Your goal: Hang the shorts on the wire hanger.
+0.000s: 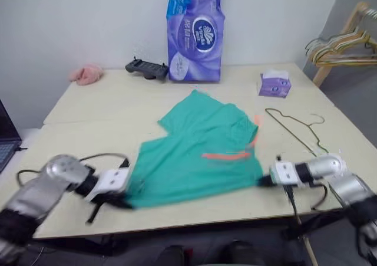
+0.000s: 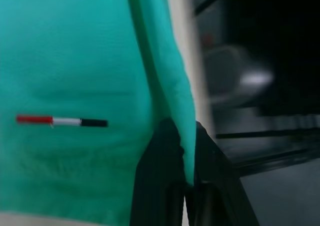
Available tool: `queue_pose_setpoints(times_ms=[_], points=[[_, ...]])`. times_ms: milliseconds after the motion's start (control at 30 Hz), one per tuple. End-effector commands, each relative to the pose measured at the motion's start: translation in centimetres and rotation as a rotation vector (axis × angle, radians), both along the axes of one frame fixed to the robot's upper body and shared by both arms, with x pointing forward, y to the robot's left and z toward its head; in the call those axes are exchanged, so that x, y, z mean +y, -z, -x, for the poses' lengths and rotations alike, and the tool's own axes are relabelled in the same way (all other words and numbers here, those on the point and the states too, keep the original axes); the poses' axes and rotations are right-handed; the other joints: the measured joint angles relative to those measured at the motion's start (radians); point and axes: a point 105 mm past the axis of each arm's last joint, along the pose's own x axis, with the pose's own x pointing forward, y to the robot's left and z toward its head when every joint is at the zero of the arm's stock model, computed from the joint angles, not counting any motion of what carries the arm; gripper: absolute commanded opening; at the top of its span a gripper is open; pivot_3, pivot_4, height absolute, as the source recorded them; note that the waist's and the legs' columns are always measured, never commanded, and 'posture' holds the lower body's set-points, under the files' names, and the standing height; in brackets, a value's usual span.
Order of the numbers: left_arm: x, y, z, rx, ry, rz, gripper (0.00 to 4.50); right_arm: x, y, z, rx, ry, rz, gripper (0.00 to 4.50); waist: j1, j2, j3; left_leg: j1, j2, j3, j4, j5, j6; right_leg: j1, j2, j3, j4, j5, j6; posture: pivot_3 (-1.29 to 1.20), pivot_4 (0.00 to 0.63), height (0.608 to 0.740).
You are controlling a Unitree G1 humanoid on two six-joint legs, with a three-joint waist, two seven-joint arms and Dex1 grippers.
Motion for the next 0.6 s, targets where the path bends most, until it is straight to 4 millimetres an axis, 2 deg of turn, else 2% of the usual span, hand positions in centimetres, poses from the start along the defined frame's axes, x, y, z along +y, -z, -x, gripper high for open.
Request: queue_pose_setpoints(times_ms=[33, 100, 133, 167, 200, 233, 267, 300, 333, 367, 433, 467, 500, 533, 600], points=[[-1.1, -2.5, -3.5, -0.065, -0.087, 0.081, 0.01, 0.9, -3.6, -2.7, -0.011, 0.099, -0.04, 0.0, 0.01, -0.001, 0.0, 0.001, 0.0, 0.0, 0.0, 0.0, 0.0, 0.002, 0.0, -0.001, -0.001, -0.002, 0.004, 0.1, 0.026, 0.74], [-2.1, -3.1, -11.0, -0.325, -0.221, 0.113, 0.01, 2.9, -5.3, -7.8, -0.153, 0.189, -0.124, 0.0, 0.023, -0.002, 0.001, 0.009, 0.0, -0.001, 0.002, 0.003, 0.004, 0.006, 0.006, -0.004, -0.002, -0.003, 0.0, 0.1, 0.016, 0.74], [-2.4, -4.5, -16.0, -0.54, -0.335, 0.118, 0.01, 3.8, -6.6, -11.2, -0.27, 0.253, -0.163, 0.0, 0.027, -0.003, 0.002, 0.011, 0.001, 0.0, 0.002, 0.003, 0.004, 0.009, 0.01, -0.006, -0.004, -0.003, 0.0, 0.1, 0.003, 0.74], [-2.6, -6.3, -19.7, -0.712, -0.438, 0.111, 0.01, 4.4, -8.0, -14.2, -0.395, 0.318, -0.183, 0.0, 0.033, -0.007, 0.0, 0.012, 0.004, -0.005, 0.0, 0.003, 0.004, 0.019, 0.017, -0.006, -0.012, -0.002, 0.002, 0.11, 0.0, 0.74], [-2.5, -8.2, -22.4, -0.852, -0.527, 0.094, 0.01, 4.6, -9.4, -16.8, -0.506, 0.393, -0.191, 0.0, 0.035, -0.012, -0.001, 0.013, 0.007, -0.008, -0.002, 0.016, 0.007, 0.021, 0.025, -0.003, -0.014, 0.002, 0.006, 0.12, 0.0, 0.74], [-2.0, -11.0, -24.8, -1.035, -0.616, 0.059, 0.01, 4.8, -11.8, -19.4, -0.658, 0.486, -0.213, 0.0, 0.036, -0.016, -0.001, 0.011, 0.009, -0.009, -0.001, 0.026, -0.008, 0.018, 0.029, 0.0, -0.013, 0.018, 0.0, 0.12, 0.0, 0.74], [-1.3, -13.8, -26.2, -1.203, -0.699, 0.021, 0.01, 4.7, -14.5, -21.3, -0.792, 0.59, -0.247, 0.0, 0.036, -0.019, -0.002, 0.007, 0.008, -0.009, -0.001, 0.028, -0.01, 0.014, 0.029, 0.003, -0.012, 0.026, -0.002, 0.13, 0.0, 0.74], [-0.4, -17.5, -27.0, -1.378, -0.791, 0.005, 0.01, 4.5, -17.8, -22.6, -0.943, 0.681, -0.29, 0.0, 0.036, -0.021, -0.004, -0.001, 0.007, -0.007, -0.002, 0.028, -0.012, 0.003, 0.028, 0.007, -0.009, 0.027, -0.003, 0.13, 0.0, 0.74], [0.4, -20.8, -27.2, -1.527, -0.862, 0.007, 0.01, 4.6, -20.6, -23.1, -1.077, 0.72, -0.323, 0.0, 0.036, -0.024, -0.006, -0.012, 0.007, -0.006, -0.002, 0.029, -0.017, -0.01, 0.024, 0.013, -0.007, 0.032, -0.011, 0.13, 0.0, 0.74], [1.1, -23.6, -26.9, -1.657, -0.92, 0.008, 0.01, 4.6, -22.7, -23.3, -1.187, 0.742, -0.346, 0.0, 0.036, -0.027, -0.008, -0.026, 0.007, -0.002, -0.002, 0.032, -0.025, -0.028, 0.023, 0.018, 0.0, 0.032, -0.011, 0.13, 0.0, 0.74], [2.7, -28.0, -25.7, -1.849, -1.0, 0.018, 0.01, 5.2, -25.1, -22.9, -1.285, 0.729, -0.414, 0.0, 0.026, -0.028, -0.011, -0.046, 0.006, 0.003, -0.004, 0.031, -0.029, -0.052, 0.023, 0.024, 0.005, 0.032, -0.012, 0.13, 0.0, 0.74], [3.8, -30.0, -24.8, -1.955, -1.032, 0.013, 0.01, 5.5, -25.7, -22.6, -1.326, 0.712, -0.444, 0.0, 0.02, -0.028, -0.011, -0.051, 0.006, 0.003, -0.003, 0.029, -0.031, -0.059, 0.023, 0.025, 0.005, 0.031, -0.013, 0.13, 0.0, 0.74], [4.7, -30.9, -24.0, -2.021, -1.043, 0.0, 0.01, 5.8, -25.6, -22.4, -1.343, 0.686, -0.458, 0.0, 0.013, -0.028, -0.011, -0.052, 0.006, 0.003, -0.004, 0.028, -0.033, -0.06, 0.023, 0.026, 0.004, 0.031, -0.013, 0.14, 0.0, 0.74], [5.4, -31.0, -23.6, -2.058, -1.037, -0.016, 0.01, 6.1, -25.3, -22.1, -1.364, 0.651, -0.467, 0.0, 0.006, -0.028, -0.011, -0.052, 0.006, 0.004, -0.008, 0.026, -0.033, -0.061, 0.023, 0.026, 0.0, 0.031, -0.013, 0.14, 0.0, 0.74], [5.9, -29.0, -23.8, -2.014, -0.993, -0.036, 0.01, 7.1, -23.2, -21.5, -1.317, 0.562, -0.473, 0.0, -0.004, -0.028, -0.011, -0.051, 0.004, 0.007, -0.016, 0.026, -0.032, -0.058, 0.023, 0.027, -0.013, 0.031, -0.012, 0.15, 0.0, 0.74]])
